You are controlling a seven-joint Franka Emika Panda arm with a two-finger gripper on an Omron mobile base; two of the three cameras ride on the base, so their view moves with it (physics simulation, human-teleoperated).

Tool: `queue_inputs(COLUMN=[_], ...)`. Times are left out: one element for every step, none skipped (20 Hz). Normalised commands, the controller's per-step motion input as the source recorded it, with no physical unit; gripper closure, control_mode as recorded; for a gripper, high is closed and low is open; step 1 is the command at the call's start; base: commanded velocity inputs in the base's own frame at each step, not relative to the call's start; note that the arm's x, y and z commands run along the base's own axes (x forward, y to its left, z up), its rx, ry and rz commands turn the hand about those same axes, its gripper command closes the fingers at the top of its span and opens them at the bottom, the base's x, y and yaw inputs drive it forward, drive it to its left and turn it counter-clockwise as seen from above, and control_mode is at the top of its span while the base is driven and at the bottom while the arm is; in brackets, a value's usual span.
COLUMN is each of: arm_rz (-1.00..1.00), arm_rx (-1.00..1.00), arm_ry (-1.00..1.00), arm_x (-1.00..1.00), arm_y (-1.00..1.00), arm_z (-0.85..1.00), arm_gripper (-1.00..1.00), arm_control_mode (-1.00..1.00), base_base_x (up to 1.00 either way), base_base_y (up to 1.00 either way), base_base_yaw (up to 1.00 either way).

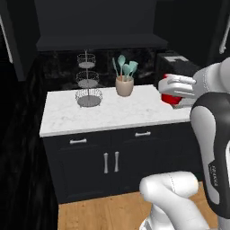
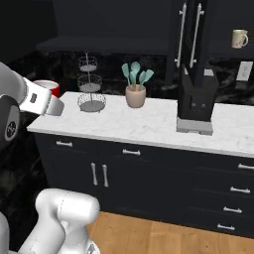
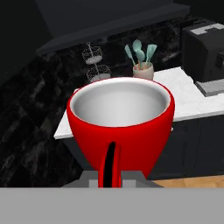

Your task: Gather all objects into one cabinet and sort the glasses and bowls to opposite sides.

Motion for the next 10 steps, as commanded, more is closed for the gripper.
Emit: queue_inputs(arm_rz=[0.00, 0.00, 0.00, 0.00, 0.00, 0.00, 0.00, 0.00, 0.00, 0.00], arm_rx=[0.00, 0.00, 0.00, 0.00, 0.00, 0.00, 0.00, 0.00, 0.00, 0.00], arm_ry=[0.00, 0.00, 0.00, 0.00, 0.00, 0.00, 0.00, 0.00, 0.00, 0.00], arm_x=[0.00, 0.00, 0.00, 0.00, 0.00, 0.00, 0.00, 0.00, 0.00, 0.00], arm_y=[0.00, 0.00, 0.00, 0.00, 0.00, 0.00, 0.00, 0.00, 0.00, 0.00], arm_z=[0.00, 0.00, 0.00, 0.00, 0.00, 0.00, 0.00, 0.00, 0.00, 0.00], arm_gripper=[1.00, 1.00, 1.00, 1.00, 1.00, 1.00, 1.00, 1.00, 1.00, 1.00], arm_control_mode=[1.00, 1.00, 1.00, 1.00, 1.00, 1.00, 1.00, 1.00, 1.00, 1.00], base_base_x=[-1.00, -1.00, -1.00, -1.00, -1.00, -0.87, -0.17, -0.20, -0.24, -0.24], base_base_y=[0.00, 0.00, 0.00, 0.00, 0.00, -0.16, -0.74, -1.00, -1.00, -1.00], base_base_yaw=[0.00, 0.00, 0.00, 0.00, 0.00, 0.08, 0.14, 0.18, 0.19, 0.18])
